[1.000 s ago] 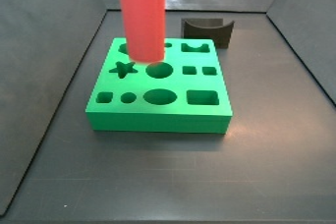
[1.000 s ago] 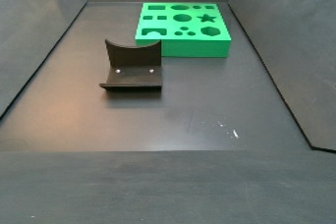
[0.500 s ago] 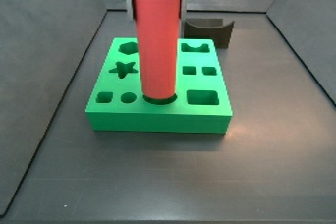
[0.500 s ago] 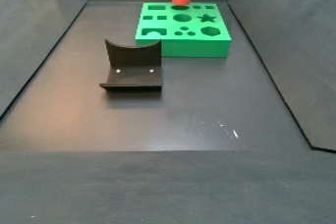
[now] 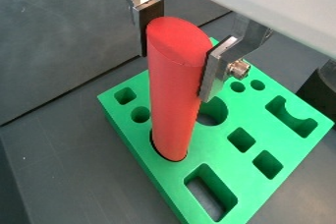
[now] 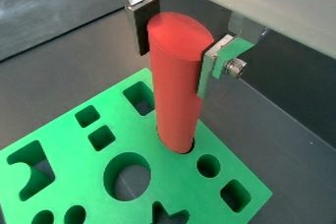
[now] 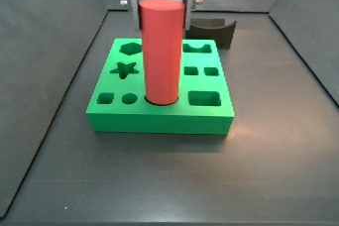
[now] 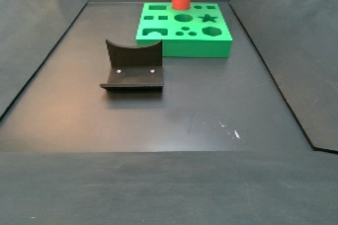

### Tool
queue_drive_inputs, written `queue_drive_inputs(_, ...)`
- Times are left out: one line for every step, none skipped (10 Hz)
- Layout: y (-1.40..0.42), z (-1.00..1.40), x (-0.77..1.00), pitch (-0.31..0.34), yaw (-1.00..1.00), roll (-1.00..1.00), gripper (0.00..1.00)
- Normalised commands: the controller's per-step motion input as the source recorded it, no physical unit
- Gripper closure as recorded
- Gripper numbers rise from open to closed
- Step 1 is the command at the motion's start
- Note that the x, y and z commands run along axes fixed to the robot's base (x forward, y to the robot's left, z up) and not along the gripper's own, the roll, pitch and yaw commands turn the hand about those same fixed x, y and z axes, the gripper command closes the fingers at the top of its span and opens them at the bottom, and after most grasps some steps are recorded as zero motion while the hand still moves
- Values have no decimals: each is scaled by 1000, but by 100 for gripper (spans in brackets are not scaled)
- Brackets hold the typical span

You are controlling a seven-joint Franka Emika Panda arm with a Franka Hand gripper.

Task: Insert the oval object.

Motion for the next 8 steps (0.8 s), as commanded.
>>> queue_drive_inputs(-97, -311, 231, 0, 0, 0, 100)
queue_drive_inputs(-86, -329, 94, 0, 26, -6, 100)
queue_drive_inputs(-94, -457, 31, -6, 11, 40, 100)
queue_drive_inputs(-134, -469, 3, -7, 0, 86, 100)
queue_drive_inputs(-137, -460, 0, 0, 0, 71, 100)
queue_drive_inputs(-111, -403, 17, 0, 0, 34, 100)
queue_drive_inputs(-71, -349, 40, 0, 0, 9, 100)
queue_drive_inputs(-26, -223, 11, 0, 0, 0, 100)
